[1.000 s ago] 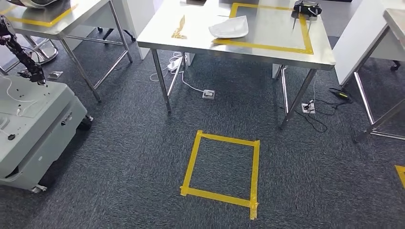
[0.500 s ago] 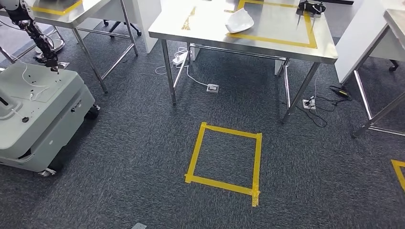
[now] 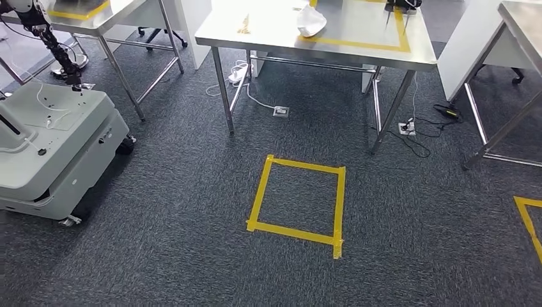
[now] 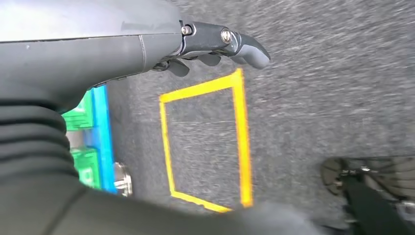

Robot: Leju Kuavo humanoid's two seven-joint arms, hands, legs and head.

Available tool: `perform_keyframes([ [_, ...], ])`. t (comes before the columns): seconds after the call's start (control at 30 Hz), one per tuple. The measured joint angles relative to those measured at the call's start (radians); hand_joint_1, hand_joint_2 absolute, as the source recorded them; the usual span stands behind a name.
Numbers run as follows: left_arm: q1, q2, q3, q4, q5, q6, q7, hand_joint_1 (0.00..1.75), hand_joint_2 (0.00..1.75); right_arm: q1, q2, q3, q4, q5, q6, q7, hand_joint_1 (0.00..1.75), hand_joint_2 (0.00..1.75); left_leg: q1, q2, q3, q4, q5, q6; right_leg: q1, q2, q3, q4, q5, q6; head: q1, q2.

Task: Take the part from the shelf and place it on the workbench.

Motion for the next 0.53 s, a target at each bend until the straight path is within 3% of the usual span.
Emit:
perform_keyframes([
  [0.07,0.026,0.000,0.005,0.000,-0.005,-0.006,-0.002,0.00,1.75,0.006,0.003,0.008,-0.016,-0.003,0.018,-0.015,0.00,1.75,0.001,-0.005,-0.030,0.115,-0.092,-0.008,0.001,-0.003,-0.017,0.002,0.014,-0.006,-0.002,0.000],
  [0.1,0.042,0.000,0.011,0.001,-0.003,-0.012,-0.006,0.00,1.75,0.010,0.004,0.014,-0.029,-0.009,0.023,-0.025,0.00,1.75,0.001,-0.005,-0.041,0.175,-0.120,-0.011,0.002,-0.004,-0.026,0.005,0.019,-0.005,-0.002,0.000],
  [0.13,0.058,0.001,0.018,0.003,-0.001,-0.020,-0.011,0.00,1.75,0.012,0.004,0.021,-0.044,-0.016,0.025,-0.035,0.00,1.75,0.001,-0.005,-0.042,0.213,-0.126,-0.013,0.002,-0.005,-0.036,0.011,0.023,-0.004,-0.002,0.000],
  [0.17,0.074,0.001,0.024,0.006,0.002,-0.028,-0.015,0.00,1.75,0.011,0.005,0.026,-0.059,-0.023,0.028,-0.045,0.00,1.75,0.001,-0.005,-0.028,0.216,-0.114,-0.014,0.001,-0.006,-0.047,0.018,0.026,-0.003,-0.002,0.000],
  [0.2,0.092,0.002,0.030,0.010,0.005,-0.036,-0.020,0.00,1.75,0.008,0.003,0.032,-0.076,-0.030,0.029,-0.055,0.00,1.75,0.001,-0.005,0.005,0.179,-0.091,-0.014,0.000,-0.006,-0.058,0.028,0.027,-0.002,-0.002,0.000],
  [0.27,0.131,0.005,0.047,0.018,0.013,-0.054,-0.034,0.00,1.75,0.004,-0.002,0.045,-0.121,-0.046,0.032,-0.078,0.00,1.75,-0.001,-0.005,0.096,0.048,-0.068,-0.009,-0.001,-0.006,-0.076,0.049,0.027,0.005,-0.003,0.000],
  [0.3,0.150,0.006,0.057,0.020,0.018,-0.065,-0.043,0.00,1.75,0.004,-0.007,0.054,-0.145,-0.056,0.035,-0.091,0.00,1.31,-0.003,-0.005,0.128,0.000,-0.068,-0.003,0.000,-0.005,-0.082,0.056,0.027,0.010,-0.003,0.000],
  [0.37,0.183,0.007,0.081,0.018,0.028,-0.088,-0.060,0.00,0.87,0.009,-0.018,0.074,-0.183,-0.078,0.041,-0.120,0.00,0.44,-0.007,-0.006,0.147,-0.031,-0.076,0.012,0.002,-0.004,-0.090,0.064,0.026,0.017,-0.002,0.000],
  [0.4,0.196,0.007,0.094,0.012,0.034,-0.100,-0.069,0.00,0.44,0.015,-0.023,0.085,-0.195,-0.089,0.044,-0.133,0.00,0.00,-0.007,-0.006,0.144,-0.033,-0.075,0.017,0.003,-0.005,-0.090,0.064,0.025,0.012,0.000,0.000],
  [0.43,0.205,0.007,0.106,0.003,0.039,-0.111,-0.078,0.00,0.00,0.024,-0.029,0.095,-0.204,-0.099,0.046,-0.147,0.00,0.00,-0.007,-0.006,0.143,-0.036,-0.075,0.022,0.004,-0.005,-0.091,0.064,0.025,0.006,0.001,0.000],
  [0.47,0.211,0.007,0.119,-0.009,0.044,-0.122,-0.086,0.00,0.00,0.037,-0.034,0.105,-0.209,-0.110,0.049,-0.159,0.00,0.00,-0.007,-0.007,0.142,-0.037,-0.073,0.025,0.004,-0.005,-0.091,0.063,0.025,0.001,0.002,0.000],
  [0.53,0.215,0.007,0.136,-0.033,0.051,-0.138,-0.099,0.00,0.00,0.059,-0.038,0.119,-0.213,-0.124,0.052,-0.177,0.00,0.00,-0.010,-0.008,0.139,-0.037,-0.071,0.030,0.003,-0.006,-0.090,0.060,0.029,0.002,0.002,0.000],
])
